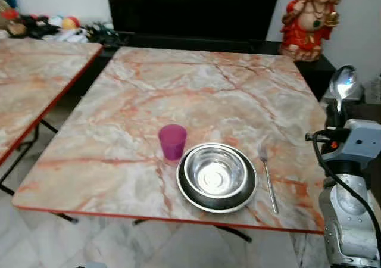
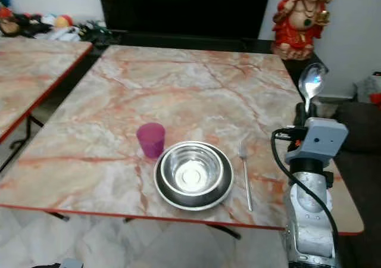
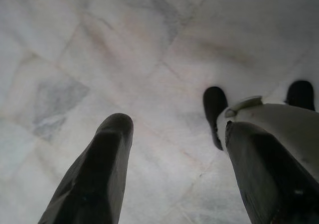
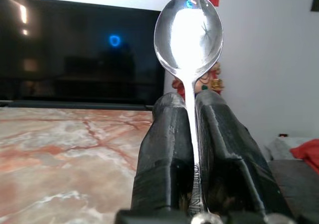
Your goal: Setting the table
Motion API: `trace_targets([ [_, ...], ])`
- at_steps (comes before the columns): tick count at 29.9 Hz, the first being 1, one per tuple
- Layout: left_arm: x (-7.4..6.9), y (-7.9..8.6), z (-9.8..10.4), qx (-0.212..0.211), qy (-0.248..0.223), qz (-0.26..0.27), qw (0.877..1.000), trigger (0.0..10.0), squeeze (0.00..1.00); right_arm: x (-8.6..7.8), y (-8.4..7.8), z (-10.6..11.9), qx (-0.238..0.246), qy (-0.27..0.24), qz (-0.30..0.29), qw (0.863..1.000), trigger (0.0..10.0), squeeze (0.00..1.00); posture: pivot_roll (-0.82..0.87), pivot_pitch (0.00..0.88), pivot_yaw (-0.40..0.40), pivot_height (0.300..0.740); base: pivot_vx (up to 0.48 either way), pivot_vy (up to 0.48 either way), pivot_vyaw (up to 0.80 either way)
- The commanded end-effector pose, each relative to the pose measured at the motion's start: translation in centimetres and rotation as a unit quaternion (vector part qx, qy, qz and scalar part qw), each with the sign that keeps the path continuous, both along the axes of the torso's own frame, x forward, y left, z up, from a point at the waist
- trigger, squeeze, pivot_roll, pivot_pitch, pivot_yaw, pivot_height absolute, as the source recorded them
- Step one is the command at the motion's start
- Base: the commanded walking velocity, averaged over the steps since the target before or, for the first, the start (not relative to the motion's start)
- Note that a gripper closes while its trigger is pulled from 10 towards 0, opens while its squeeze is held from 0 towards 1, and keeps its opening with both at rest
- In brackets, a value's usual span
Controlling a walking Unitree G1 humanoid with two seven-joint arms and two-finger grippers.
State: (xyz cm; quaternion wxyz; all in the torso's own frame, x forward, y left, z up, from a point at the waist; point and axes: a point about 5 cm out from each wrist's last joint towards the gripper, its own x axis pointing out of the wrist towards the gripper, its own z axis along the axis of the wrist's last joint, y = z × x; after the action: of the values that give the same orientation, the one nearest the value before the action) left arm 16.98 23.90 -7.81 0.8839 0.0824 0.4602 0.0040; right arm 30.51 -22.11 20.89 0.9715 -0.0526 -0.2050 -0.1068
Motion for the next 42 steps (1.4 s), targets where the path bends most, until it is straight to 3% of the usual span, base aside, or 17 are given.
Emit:
trace_targets([
  [1,-0.7,0.6,-0.2,0.005,0.011,0.008,1.000,10.0,0.00,0.1,0.2,0.3,-0.001,-0.002,0.003,1.000,10.0,0.00,-0.06,0.112,0.012,0.740,0.000,0.000,0.00],
  [26,-0.7,0.6,-0.2,0.006,0.014,0.006,1.000,10.0,0.00,0.0,0.7,-0.6,0.000,0.024,0.010,1.000,10.0,0.00,-0.06,0.118,0.012,0.740,0.077,0.000,0.00],
  [31,-0.8,0.5,-0.3,0.005,0.016,0.005,1.000,10.0,0.00,-0.4,-0.3,-2.3,-0.031,0.107,-0.014,0.994,10.0,0.00,-0.07,0.122,0.010,0.740,0.000,0.000,0.00],
  [38,-0.9,0.4,-0.4,0.002,0.020,0.004,1.000,10.0,0.00,-1.2,-2.0,-5.8,-0.021,0.231,-0.014,0.973,10.0,0.00,-0.08,0.124,0.006,0.740,0.000,0.000,0.00],
  [42,-1.1,0.3,-0.5,0.001,0.024,0.005,1.000,10.0,0.00,-1.5,-3.0,-6.9,-0.008,0.277,-0.015,0.961,10.0,0.00,-0.08,0.124,0.008,0.740,0.000,0.000,0.00],
])
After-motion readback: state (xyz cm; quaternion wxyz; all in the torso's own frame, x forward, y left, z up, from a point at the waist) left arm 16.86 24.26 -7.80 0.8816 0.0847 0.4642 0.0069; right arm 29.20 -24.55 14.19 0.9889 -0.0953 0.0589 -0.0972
